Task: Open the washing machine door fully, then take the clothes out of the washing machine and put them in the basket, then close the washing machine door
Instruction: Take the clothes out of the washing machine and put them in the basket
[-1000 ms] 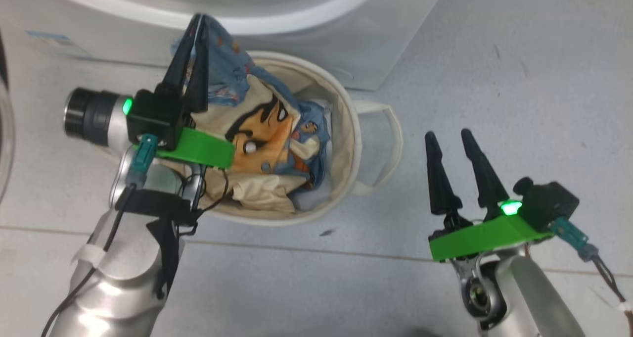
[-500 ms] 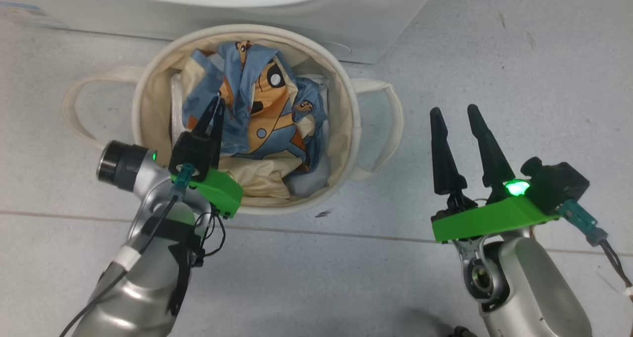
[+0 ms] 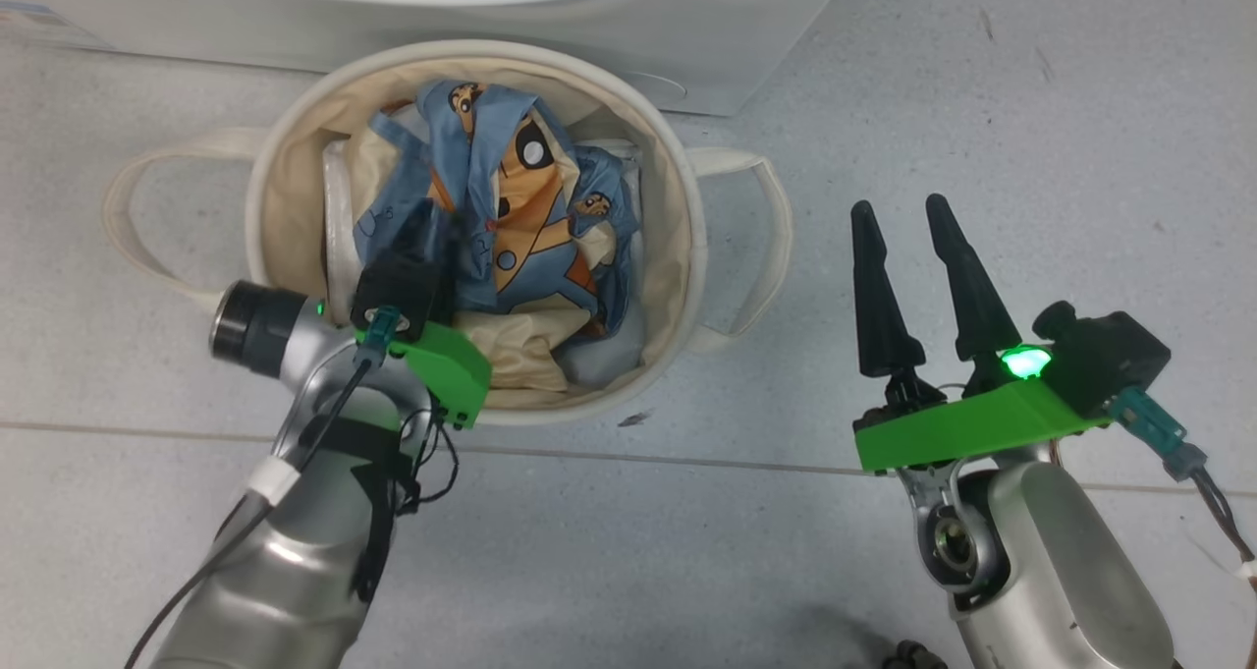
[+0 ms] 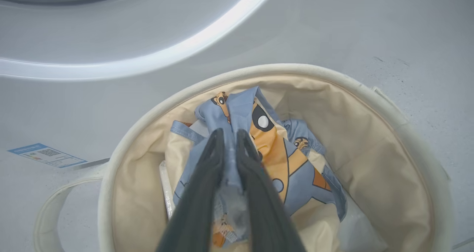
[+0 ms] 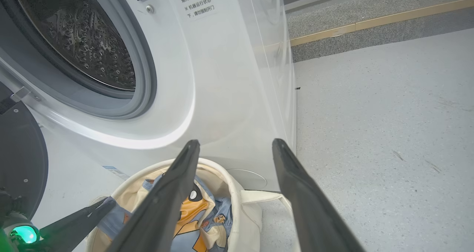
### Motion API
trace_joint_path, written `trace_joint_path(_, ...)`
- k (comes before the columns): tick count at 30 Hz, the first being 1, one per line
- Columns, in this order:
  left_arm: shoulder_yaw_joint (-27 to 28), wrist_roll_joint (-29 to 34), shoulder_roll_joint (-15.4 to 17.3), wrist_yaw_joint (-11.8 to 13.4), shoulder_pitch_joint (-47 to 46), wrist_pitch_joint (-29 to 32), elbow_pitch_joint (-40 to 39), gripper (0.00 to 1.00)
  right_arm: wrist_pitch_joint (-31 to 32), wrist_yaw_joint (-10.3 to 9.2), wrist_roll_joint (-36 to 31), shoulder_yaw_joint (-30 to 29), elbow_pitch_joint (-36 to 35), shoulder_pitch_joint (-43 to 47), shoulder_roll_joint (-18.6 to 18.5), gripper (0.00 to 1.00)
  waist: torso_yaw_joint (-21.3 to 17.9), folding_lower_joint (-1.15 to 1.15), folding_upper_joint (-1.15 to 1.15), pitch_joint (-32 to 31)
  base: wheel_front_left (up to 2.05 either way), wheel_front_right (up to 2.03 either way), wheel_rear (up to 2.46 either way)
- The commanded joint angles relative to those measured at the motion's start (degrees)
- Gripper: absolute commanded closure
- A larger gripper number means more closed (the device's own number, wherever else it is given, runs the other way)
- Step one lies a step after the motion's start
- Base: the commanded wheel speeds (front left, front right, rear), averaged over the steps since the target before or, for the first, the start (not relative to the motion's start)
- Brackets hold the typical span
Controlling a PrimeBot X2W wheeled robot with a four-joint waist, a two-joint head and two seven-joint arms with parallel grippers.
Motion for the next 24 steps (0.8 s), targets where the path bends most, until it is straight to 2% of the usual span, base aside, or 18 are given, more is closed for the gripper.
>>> trace_joint_path(1, 1.56, -0.54, 0.45, 0.22, 0.13, -0.27, -2.06, 0.00, -0.28, 0.02, -0.06, 1.19, -1.70, 0.53, 0.24, 0.00, 0.29, 0.00, 0.00, -0.34, 0.00, 0.00, 0.00)
trace_joint_path(6, 1.27, -0.63, 0.03, 0.59, 1.33, -0.27, -5.17, 0.00, -0.28, 0.02, -0.85, 0.79, -1.33, 0.89, 0.24, 0.00, 1.32, 0.00, 0.00, -2.45, 0.00, 0.00, 0.00)
trace_joint_path(11, 1.61, -1.06, -0.05, 0.66, 4.81, -0.27, -12.09, 0.00, -0.28, 0.02, -1.24, 0.06, -0.87, 1.71, 0.24, 0.00, 2.70, 0.00, 0.00, -6.31, 0.00, 0.00, 0.00)
trace_joint_path(18, 4.03, -3.19, -0.27, 0.44, 13.72, -0.27, -25.10, 0.00, -0.28, 0.02, -1.80, -2.28, -1.17, 3.62, 0.24, 0.00, 5.57, 0.00, 0.00, -13.34, 0.00, 0.00, 0.00)
trace_joint_path(24, 5.73, -3.96, -0.62, 1.26, 22.45, -0.27, -33.25, 0.00, -0.28, 0.02, -2.17, -3.92, -1.12, 6.59, 0.24, 0.00, 8.10, 0.00, 0.00, -19.24, 0.00, 0.00, 0.00)
